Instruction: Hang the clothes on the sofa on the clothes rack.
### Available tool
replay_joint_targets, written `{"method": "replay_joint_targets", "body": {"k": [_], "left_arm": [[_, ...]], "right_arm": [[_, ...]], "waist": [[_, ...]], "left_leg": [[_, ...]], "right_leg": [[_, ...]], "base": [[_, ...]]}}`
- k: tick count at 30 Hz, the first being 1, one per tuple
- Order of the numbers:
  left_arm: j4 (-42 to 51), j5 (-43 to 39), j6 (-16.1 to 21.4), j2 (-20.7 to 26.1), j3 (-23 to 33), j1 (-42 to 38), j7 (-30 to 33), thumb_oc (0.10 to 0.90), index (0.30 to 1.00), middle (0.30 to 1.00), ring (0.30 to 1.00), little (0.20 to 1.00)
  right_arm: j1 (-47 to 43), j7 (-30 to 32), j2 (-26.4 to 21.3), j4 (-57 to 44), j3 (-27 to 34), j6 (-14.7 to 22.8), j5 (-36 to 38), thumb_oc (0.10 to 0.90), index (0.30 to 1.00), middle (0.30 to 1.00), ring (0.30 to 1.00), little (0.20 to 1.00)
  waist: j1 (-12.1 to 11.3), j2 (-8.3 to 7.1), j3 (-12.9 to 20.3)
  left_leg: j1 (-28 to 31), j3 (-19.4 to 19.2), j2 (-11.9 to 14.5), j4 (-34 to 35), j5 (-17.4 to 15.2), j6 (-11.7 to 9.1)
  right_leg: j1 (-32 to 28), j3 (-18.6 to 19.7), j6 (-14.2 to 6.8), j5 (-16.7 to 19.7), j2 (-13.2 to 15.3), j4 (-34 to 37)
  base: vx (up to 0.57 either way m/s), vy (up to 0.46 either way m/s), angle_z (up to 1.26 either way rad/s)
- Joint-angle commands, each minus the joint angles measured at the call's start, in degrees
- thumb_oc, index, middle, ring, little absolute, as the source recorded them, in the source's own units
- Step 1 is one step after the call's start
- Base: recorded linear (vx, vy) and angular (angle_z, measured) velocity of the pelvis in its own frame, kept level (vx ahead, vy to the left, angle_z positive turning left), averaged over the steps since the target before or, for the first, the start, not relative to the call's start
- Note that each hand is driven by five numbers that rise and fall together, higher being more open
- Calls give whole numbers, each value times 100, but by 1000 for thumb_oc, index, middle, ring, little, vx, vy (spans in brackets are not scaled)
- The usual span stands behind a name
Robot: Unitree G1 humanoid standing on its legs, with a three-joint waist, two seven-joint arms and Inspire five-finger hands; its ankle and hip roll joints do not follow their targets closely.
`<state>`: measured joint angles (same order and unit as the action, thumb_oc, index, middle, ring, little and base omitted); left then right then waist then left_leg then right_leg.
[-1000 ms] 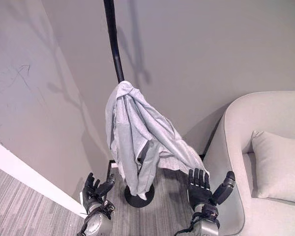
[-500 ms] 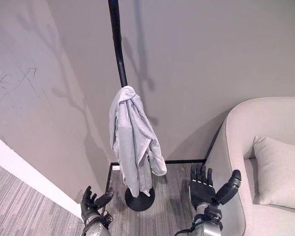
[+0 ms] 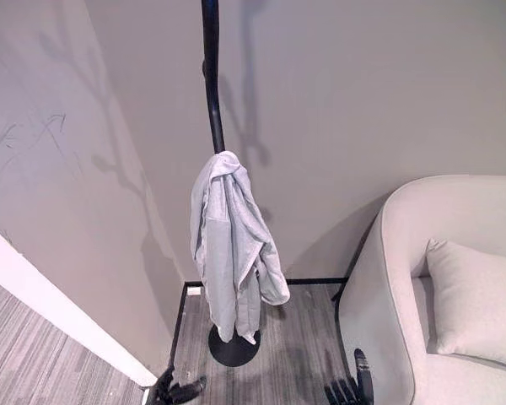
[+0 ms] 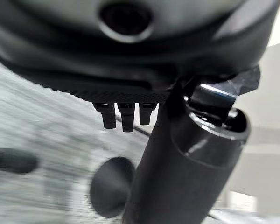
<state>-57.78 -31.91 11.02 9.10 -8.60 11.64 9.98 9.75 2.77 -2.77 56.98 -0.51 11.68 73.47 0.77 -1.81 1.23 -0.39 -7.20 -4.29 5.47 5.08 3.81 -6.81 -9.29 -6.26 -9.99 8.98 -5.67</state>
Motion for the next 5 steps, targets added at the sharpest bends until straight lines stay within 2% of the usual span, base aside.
{"method": "replay_joint_targets", "body": {"k": [1,5], "left_arm": [[-75,197,206,-22,226,-477,-118,800,900,900,900,900],[-859,264,203,-121,338,-606,-190,800,900,900,900,900]], "right_arm": [[-52,37,94,-252,-102,75,-265,800,900,900,900,900],[-230,146,27,764,239,-13,-421,800,900,900,900,900]], "waist": [[-59,71,-110],[-62,80,-88]], "left_leg": [[372,-118,259,-47,-724,-222],[381,-98,248,-47,-732,-225]], "right_leg": [[-187,-317,-470,1657,392,260],[-193,-312,-461,1670,389,255]], "base": [[5,9,6],[3,4,1]]}}
